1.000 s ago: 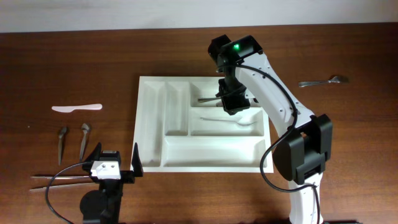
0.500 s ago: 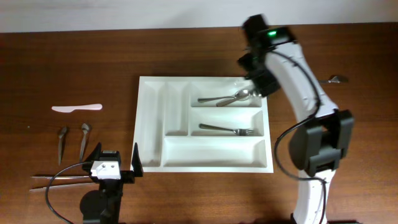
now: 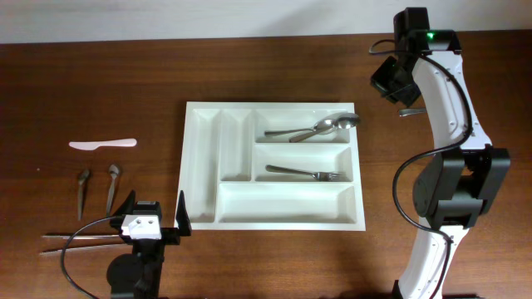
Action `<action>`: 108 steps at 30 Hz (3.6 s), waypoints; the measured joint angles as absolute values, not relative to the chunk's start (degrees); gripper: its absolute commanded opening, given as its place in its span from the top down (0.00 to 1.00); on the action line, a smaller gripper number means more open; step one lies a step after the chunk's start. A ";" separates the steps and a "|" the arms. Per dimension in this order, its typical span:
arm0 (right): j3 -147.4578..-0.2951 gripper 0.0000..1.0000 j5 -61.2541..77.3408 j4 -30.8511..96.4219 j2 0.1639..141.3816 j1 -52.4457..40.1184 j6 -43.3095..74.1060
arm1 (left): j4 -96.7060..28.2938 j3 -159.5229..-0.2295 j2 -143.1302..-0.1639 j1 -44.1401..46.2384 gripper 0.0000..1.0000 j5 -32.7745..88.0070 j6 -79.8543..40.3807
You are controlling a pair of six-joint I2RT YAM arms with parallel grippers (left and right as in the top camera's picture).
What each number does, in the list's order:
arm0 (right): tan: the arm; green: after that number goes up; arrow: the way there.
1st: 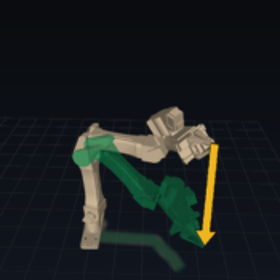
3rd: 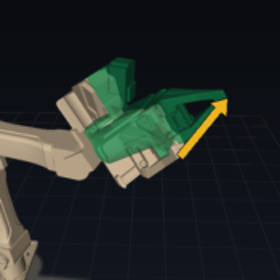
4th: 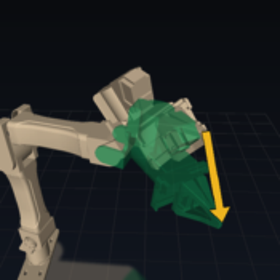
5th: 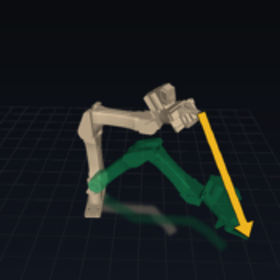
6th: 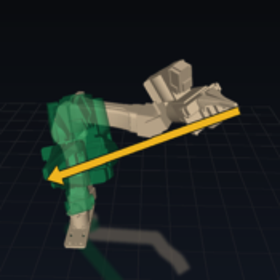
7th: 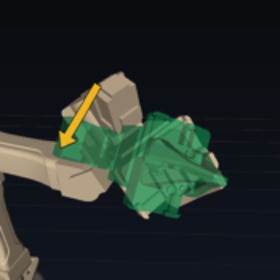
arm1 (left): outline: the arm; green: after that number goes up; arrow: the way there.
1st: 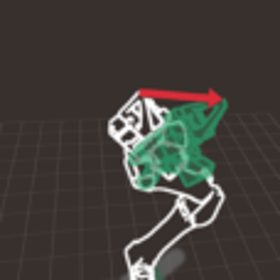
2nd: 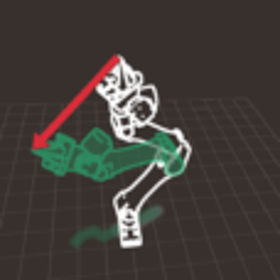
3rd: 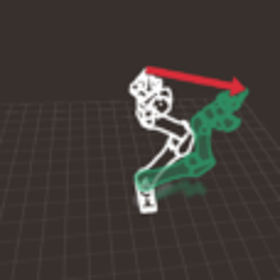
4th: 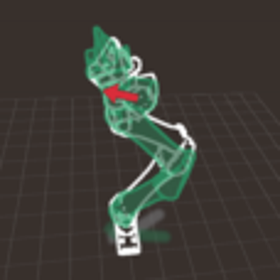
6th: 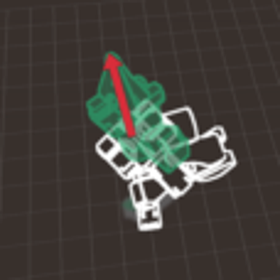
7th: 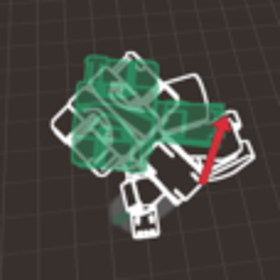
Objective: Pack container
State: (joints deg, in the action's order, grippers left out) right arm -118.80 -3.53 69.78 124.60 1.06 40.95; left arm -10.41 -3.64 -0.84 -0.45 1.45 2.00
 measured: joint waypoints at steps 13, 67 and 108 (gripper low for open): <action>-118.80 0.96 -4.71 70.35 131.24 1.04 25.23 | -10.41 -3.64 -0.84 -0.45 0.01 1.45 2.00; -118.80 0.96 8.32 71.70 134.85 1.15 11.38 | -10.41 -3.64 -0.84 -0.45 0.01 1.45 2.00; -118.80 0.96 13.69 73.45 134.85 1.08 5.02 | -10.41 -3.64 -0.84 -0.45 0.01 1.45 2.00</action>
State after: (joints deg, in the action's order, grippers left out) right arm -118.80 13.69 73.45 134.85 1.08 5.02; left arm -10.41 -3.64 -0.84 -0.45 1.45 2.00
